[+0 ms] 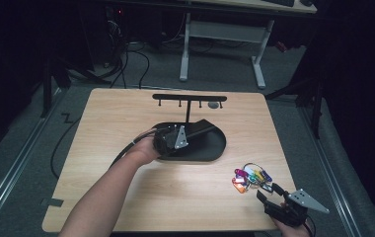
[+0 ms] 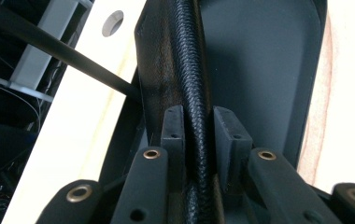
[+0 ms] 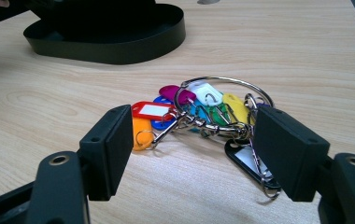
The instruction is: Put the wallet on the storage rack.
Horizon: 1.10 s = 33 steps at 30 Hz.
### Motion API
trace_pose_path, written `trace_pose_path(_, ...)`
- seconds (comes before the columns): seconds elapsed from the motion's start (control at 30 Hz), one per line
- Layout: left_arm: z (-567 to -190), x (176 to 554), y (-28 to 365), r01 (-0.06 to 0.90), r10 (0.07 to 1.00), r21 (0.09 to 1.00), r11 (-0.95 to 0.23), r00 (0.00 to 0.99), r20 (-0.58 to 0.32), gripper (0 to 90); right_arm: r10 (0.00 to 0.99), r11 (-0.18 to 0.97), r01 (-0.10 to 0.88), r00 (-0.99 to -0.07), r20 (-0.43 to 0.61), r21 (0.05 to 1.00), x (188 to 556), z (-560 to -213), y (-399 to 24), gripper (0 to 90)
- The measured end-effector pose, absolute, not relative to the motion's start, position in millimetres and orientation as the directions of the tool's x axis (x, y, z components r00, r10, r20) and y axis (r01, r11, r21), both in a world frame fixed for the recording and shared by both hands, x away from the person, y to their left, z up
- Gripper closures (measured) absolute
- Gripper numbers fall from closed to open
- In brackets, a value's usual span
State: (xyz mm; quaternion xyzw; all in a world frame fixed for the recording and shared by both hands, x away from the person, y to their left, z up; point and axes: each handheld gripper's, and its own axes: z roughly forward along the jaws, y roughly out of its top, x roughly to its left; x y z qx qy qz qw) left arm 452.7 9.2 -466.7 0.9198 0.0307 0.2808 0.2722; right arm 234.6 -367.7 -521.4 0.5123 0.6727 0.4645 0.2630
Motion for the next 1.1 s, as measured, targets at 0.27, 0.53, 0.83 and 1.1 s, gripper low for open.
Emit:
trace_pose_path(0.27,-472,459,12,-0.045,0.224,0.489,-0.871,0.849,0.478,71.1,0.934,0.047,0.446,-0.338,0.12,0.894,235,-522,-367,29.8)
trace_pose_path(0.53,-477,462,11,0.011,0.259,0.486,-0.874,0.857,0.446,60.3,0.934,0.047,0.448,-0.337,0.12,0.893,235,-522,-367,29.8)
trace_pose_path(0.83,-462,458,14,0.028,0.318,0.57,-0.821,0.852,0.416,56.9,0.934,0.05,0.45,-0.338,0.118,0.892,236,-522,-366,29.9)
trace_pose_path(1.1,-461,452,21,0.045,0.339,0.581,-0.813,0.847,0.408,56.4,0.933,0.052,0.444,-0.342,0.116,0.894,236,-521,-365,29.9)
